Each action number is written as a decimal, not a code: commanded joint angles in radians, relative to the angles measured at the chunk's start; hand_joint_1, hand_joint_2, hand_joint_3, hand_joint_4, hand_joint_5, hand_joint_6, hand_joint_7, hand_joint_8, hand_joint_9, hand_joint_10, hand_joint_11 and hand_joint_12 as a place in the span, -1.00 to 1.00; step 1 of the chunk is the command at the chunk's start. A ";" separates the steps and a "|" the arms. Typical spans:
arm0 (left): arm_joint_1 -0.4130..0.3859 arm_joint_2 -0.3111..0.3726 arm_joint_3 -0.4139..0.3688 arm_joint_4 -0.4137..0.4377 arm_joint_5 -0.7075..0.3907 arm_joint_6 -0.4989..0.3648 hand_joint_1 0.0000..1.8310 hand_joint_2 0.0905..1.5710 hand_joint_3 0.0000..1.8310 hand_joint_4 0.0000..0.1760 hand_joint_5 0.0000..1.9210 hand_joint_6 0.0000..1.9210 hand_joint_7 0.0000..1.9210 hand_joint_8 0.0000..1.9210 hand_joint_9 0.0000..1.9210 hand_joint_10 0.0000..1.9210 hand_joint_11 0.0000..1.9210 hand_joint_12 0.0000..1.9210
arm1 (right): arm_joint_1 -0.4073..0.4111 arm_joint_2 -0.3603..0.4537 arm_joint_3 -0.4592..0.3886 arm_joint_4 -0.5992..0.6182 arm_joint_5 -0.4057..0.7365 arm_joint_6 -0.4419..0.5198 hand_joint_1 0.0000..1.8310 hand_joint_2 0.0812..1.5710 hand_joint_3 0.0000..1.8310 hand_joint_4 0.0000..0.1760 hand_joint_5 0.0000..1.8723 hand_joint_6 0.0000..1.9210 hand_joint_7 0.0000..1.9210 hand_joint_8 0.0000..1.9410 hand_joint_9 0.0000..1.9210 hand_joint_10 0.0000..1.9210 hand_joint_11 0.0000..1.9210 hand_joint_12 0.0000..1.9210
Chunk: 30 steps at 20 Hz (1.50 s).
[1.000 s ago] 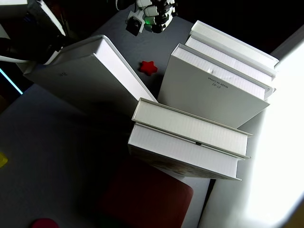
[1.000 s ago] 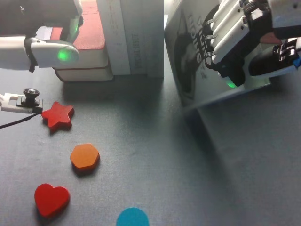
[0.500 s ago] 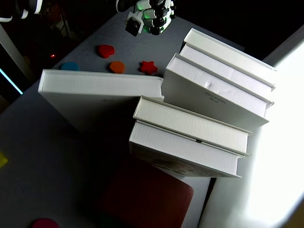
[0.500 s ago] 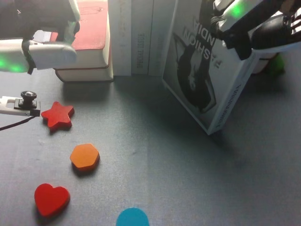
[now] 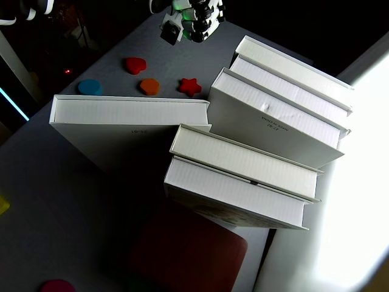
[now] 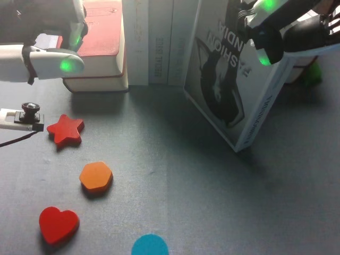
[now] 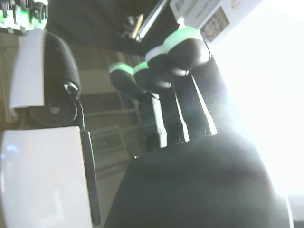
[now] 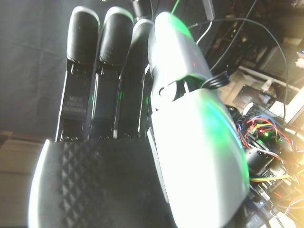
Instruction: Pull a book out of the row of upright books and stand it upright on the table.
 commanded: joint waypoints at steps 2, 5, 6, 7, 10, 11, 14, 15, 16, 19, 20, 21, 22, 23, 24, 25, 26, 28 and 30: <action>-0.006 -0.002 -0.002 -0.062 -0.105 -0.010 0.28 0.16 -0.99 -1.00 -0.40 0.53 -0.43 1.00 -0.26 1.00 -0.11 1.00 | -0.001 0.005 0.001 0.090 -0.025 -0.007 0.50 0.42 -1.00 -1.00 -0.12 0.13 -0.08 0.10 0.03 0.25 -0.22 0.42; -0.011 -0.003 -0.002 -0.061 -0.102 -0.010 0.34 0.15 -1.00 -1.00 -0.40 0.47 -0.43 0.98 -0.27 1.00 -0.11 1.00 | -0.027 0.007 0.005 0.090 -0.032 -0.005 0.50 0.42 -1.00 -1.00 -0.12 0.13 -0.08 0.10 0.03 0.25 -0.22 0.42; -0.009 -0.003 -0.003 -0.062 -0.103 -0.010 0.31 0.17 -1.00 -1.00 -0.42 0.43 -0.43 0.98 -0.26 1.00 -0.11 1.00 | -0.039 0.008 0.005 0.096 -0.033 -0.005 0.50 0.41 -1.00 -1.00 -0.05 0.10 -0.09 0.08 0.03 0.24 -0.23 0.42; -0.007 -0.002 -0.003 -0.063 -0.103 -0.010 0.31 0.17 -1.00 -1.00 -0.42 0.44 -0.46 0.95 -0.30 1.00 -0.12 1.00 | -0.050 0.010 0.005 0.106 -0.033 -0.005 0.50 0.41 -1.00 -1.00 -0.09 0.13 -0.08 0.07 0.04 0.24 -0.22 0.42; 0.012 0.004 -0.007 -0.085 -0.113 -0.010 0.39 0.16 -1.00 -1.00 -0.42 0.50 -0.43 0.97 -0.23 1.00 -0.03 1.00 | -0.086 0.023 0.016 0.149 -0.044 -0.007 0.50 0.41 -1.00 -1.00 -0.09 0.13 -0.08 0.07 0.04 0.24 -0.22 0.42; 0.020 0.007 -0.009 -0.097 -0.121 -0.010 0.38 0.17 -1.00 -1.00 -0.49 0.51 -0.49 0.92 -0.32 1.00 -0.13 1.00 | -0.093 0.032 0.018 0.161 -0.053 -0.008 0.50 0.42 -1.00 -1.00 -0.12 0.13 -0.08 0.10 0.03 0.25 -0.22 0.42; 0.044 0.018 -0.018 -0.135 -0.143 -0.010 0.41 0.18 -1.00 -1.00 -0.70 0.51 -0.69 0.98 -0.37 1.00 -0.16 1.00 | -0.120 0.072 0.019 0.253 -0.101 -0.084 0.28 0.66 -0.99 -1.00 -0.41 0.42 -0.24 0.74 -0.18 0.75 -0.17 0.96; 0.051 0.023 -0.022 -0.147 -0.151 -0.010 0.43 0.18 -1.00 -1.00 -0.77 0.52 -0.76 0.99 -0.43 1.00 -0.23 1.00 | -0.137 0.082 0.029 0.308 -0.119 -0.123 0.16 0.65 -1.00 -1.00 -0.33 0.53 -0.16 0.87 -0.07 0.95 -0.04 0.99; 0.055 0.024 -0.023 -0.155 -0.156 -0.010 0.44 0.19 -0.99 -1.00 -0.80 0.52 -0.77 1.00 -0.43 1.00 -0.24 1.00 | -0.149 0.084 0.040 0.341 -0.129 -0.142 0.27 0.62 -1.00 -1.00 -0.30 0.35 -0.22 0.75 -0.18 0.83 -0.21 0.95; 0.062 0.029 -0.025 -0.189 -0.183 -0.010 0.41 0.21 -0.99 -1.00 -0.84 0.41 -0.83 0.85 -0.48 1.00 -0.34 1.00 | -0.197 0.084 0.083 0.501 -0.149 -0.237 0.29 0.60 -1.00 -1.00 -0.30 0.34 -0.21 0.61 -0.29 0.57 -0.38 0.83; 0.064 0.029 -0.026 -0.197 -0.190 -0.010 0.40 0.24 -0.98 -1.00 -0.87 0.31 -0.83 0.69 -0.53 0.92 -0.43 1.00 | -0.210 0.082 0.094 0.541 -0.151 -0.267 0.40 0.60 -1.00 -1.00 -0.36 0.40 -0.27 0.54 -0.29 0.70 -0.45 0.85; 0.066 0.028 -0.026 -0.209 -0.197 -0.010 0.39 0.24 -0.98 -0.70 -0.85 0.26 -0.83 0.62 -0.56 0.88 -0.48 1.00 | -0.235 0.080 0.111 0.620 -0.151 -0.313 0.43 0.60 -1.00 -1.00 -0.38 0.43 -0.28 0.52 -0.28 0.71 -0.48 0.85; 0.066 0.028 -0.026 -0.217 -0.201 -0.010 0.35 0.25 -0.98 -0.56 -0.92 0.27 -0.88 0.57 -0.62 0.87 -0.51 1.00 | -0.249 0.080 0.125 0.679 -0.151 -0.343 0.43 0.60 -1.00 -1.00 -0.38 0.46 -0.28 0.49 -0.26 0.67 -0.48 0.91; 0.069 0.028 -0.026 -0.228 -0.209 -0.010 0.29 0.29 -0.98 -0.70 -0.99 0.26 -0.88 0.49 -0.63 0.79 -0.54 1.00 | -0.262 0.078 0.140 0.735 -0.151 -0.374 0.24 0.65 -1.00 -1.00 -0.37 0.58 -0.34 0.59 -0.48 0.48 -0.55 0.96; 0.078 0.029 -0.026 -0.244 -0.223 -0.010 0.29 0.30 -0.98 -0.84 -0.99 0.26 -0.86 0.42 -0.65 0.74 -0.58 0.99 | -0.273 0.074 0.157 0.786 -0.151 -0.400 0.18 0.64 -1.00 -1.00 -0.34 0.56 -0.56 0.24 -0.56 0.40 -0.63 0.95; 0.087 0.032 -0.029 -0.261 -0.237 -0.010 0.27 0.28 -0.99 -0.89 -1.00 0.18 -0.92 0.37 -0.72 0.69 -0.60 1.00 | -0.283 0.074 0.164 0.823 -0.151 -0.423 0.37 0.43 -1.00 -1.00 -0.66 0.19 -0.69 0.01 -0.63 0.32 -0.71 0.93; 0.102 0.036 -0.033 -0.283 -0.253 -0.010 0.32 0.25 -1.00 -1.00 -1.00 0.07 -0.91 0.28 -0.73 0.64 -0.59 1.00 | -0.307 0.083 0.164 0.885 -0.139 -0.469 0.43 0.39 -1.00 -1.00 -0.83 0.04 -0.78 -0.15 -0.69 0.24 -0.86 0.88; 0.118 0.041 -0.039 -0.311 -0.275 -0.010 0.31 0.24 -1.00 -0.46 -1.00 -0.01 -0.92 0.15 -0.76 0.61 -0.61 1.00 | -0.352 0.099 0.158 0.993 -0.098 -0.541 0.43 0.45 -0.99 -0.90 -0.98 -0.12 -0.88 -0.51 -0.82 0.18 -0.99 0.87; 0.137 0.048 -0.046 -0.337 -0.298 -0.010 0.27 0.27 -1.00 -0.41 -0.87 -0.40 -0.88 -0.06 -0.82 0.56 -0.69 1.00 | -0.397 0.115 0.152 1.092 -0.054 -0.603 0.36 0.47 -1.00 -0.58 -0.98 -0.40 -0.84 -0.78 -0.92 0.10 -1.00 0.88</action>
